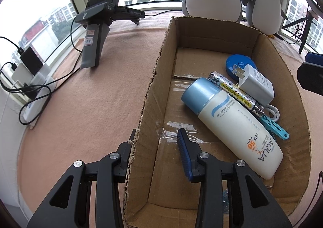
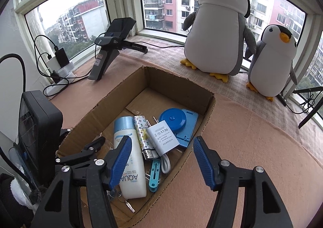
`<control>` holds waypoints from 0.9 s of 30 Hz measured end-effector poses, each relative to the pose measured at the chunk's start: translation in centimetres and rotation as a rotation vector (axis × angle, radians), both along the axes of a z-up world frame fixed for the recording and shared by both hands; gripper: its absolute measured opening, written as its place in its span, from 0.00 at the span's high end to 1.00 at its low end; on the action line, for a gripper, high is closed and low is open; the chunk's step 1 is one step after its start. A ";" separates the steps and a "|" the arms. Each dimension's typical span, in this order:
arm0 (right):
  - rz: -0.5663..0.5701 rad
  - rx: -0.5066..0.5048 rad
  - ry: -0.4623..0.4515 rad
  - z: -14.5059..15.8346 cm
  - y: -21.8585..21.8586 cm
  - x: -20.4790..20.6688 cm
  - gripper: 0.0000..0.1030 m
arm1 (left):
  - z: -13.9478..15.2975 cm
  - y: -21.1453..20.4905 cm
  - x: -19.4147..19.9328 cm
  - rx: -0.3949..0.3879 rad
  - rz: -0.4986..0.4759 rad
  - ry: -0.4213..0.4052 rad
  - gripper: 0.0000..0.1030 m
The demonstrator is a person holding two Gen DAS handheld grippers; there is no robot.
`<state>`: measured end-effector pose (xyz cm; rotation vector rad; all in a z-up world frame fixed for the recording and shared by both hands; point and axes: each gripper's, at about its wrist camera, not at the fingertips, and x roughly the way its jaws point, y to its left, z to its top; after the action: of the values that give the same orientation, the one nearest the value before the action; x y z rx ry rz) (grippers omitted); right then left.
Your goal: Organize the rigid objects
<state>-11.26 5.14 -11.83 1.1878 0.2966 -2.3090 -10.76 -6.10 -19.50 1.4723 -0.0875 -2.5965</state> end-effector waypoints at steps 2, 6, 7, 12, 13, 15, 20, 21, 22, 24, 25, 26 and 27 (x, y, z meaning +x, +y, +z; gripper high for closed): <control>-0.009 -0.003 0.003 0.2 0.4 0.4 0.37 | 0.4 0.5 0.1 -0.009 -0.001 0.009 0.64; -0.023 -0.011 0.006 0.7 1.1 1.3 0.36 | 1.3 1.7 0.3 -0.015 -0.002 0.021 0.60; -0.026 -0.012 0.008 0.8 1.3 1.5 0.36 | 1.4 1.6 0.4 -0.018 -0.003 0.027 0.58; -0.043 -0.027 0.019 1.9 2.3 2.9 0.35 | 3.2 3.2 1.3 -0.033 -0.010 0.063 0.51; -0.046 -0.029 0.020 2.1 2.4 3.2 0.35 | 3.6 3.4 1.5 -0.032 -0.012 0.069 0.49; -0.051 -0.036 0.028 2.7 2.9 3.9 0.35 | 4.6 3.9 2.3 -0.038 -0.019 0.084 0.48; -0.072 -0.044 0.057 4.4 4.0 5.6 0.32 | 7.5 4.3 4.2 -0.041 -0.045 0.136 0.40; -0.079 -0.049 0.063 4.8 4.3 5.9 0.32 | 8.2 4.0 5.3 -0.040 -0.052 0.148 0.39; -0.083 -0.056 0.068 5.2 4.6 6.2 0.31 | 8.7 4.3 5.8 -0.041 -0.058 0.159 0.39; -0.093 -0.066 0.077 5.9 5.3 6.8 0.31 | 9.7 4.3 6.9 -0.036 -0.069 0.179 0.38; -0.099 -0.068 0.081 6.3 5.5 7.1 0.30 | 10.4 3.9 7.6 -0.031 -0.077 0.189 0.35; -0.106 -0.068 0.081 6.6 5.8 7.3 0.30 | 10.8 4.2 7.8 -0.027 -0.082 0.196 0.33; -0.112 -0.070 0.085 6.9 6.1 7.6 0.30 | 11.2 4.1 8.2 -0.022 -0.089 0.204 0.32</control>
<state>-3.63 11.25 -4.97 1.0987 0.1821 -2.4499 -2.60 -2.01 -8.30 1.2141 -0.1595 -2.7906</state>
